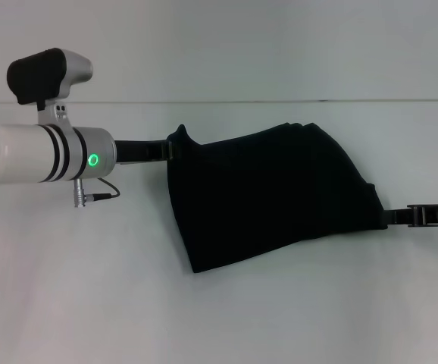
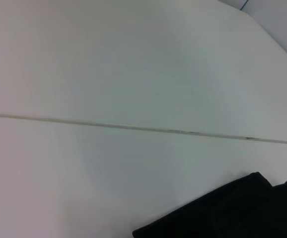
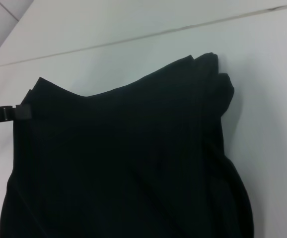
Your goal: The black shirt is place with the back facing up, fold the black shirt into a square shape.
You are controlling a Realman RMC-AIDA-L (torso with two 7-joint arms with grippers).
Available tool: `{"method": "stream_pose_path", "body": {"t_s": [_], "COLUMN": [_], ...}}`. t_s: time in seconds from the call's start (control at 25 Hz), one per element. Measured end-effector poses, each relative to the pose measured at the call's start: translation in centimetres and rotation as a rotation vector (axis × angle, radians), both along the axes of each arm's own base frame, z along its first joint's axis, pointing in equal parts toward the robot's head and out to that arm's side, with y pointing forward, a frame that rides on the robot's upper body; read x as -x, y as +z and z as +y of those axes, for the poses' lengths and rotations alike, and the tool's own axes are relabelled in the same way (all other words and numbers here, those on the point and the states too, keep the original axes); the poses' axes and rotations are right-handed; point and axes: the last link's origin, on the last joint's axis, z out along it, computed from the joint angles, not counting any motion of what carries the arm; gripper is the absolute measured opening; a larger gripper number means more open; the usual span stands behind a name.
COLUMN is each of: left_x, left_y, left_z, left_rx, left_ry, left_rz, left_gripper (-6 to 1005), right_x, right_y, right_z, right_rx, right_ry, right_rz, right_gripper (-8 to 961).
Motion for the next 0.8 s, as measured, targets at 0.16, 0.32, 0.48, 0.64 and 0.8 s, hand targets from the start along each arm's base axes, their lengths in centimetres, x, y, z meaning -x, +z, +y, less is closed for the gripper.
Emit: {"method": "stream_pose_path", "body": {"t_s": [0.16,0.32,0.48,0.64,0.8], "left_x": [-0.1,-0.2,-0.3,-0.4,-0.5], "left_y": [0.2,0.3,0.4,0.5,0.7], "left_z": [0.1,0.2,0.2,0.4,0.5], "left_rx": [-0.004,-0.006,-0.005,-0.01,-0.016], "left_ry": [-0.003,-0.005,-0.008,-0.014,-0.017], "left_rz": [0.001,0.001,0.001,0.002,0.004], "left_gripper": [81,86,91,97,102], "right_x": [-0.3,-0.4,-0.3,-0.3,-0.5], "right_y": [0.0,0.1,0.6,1.6,3.6], "right_z": [-0.2,-0.3,-0.1,0.0,-0.1], "right_rx": [0.0,-0.003,-0.025,-0.07,-0.154], "right_ry": [-0.007,-0.01,-0.014,-0.017,-0.004], "right_rz": [0.0,0.002,0.019,0.054,0.114], "right_gripper": [2,1,3,6,10]}}
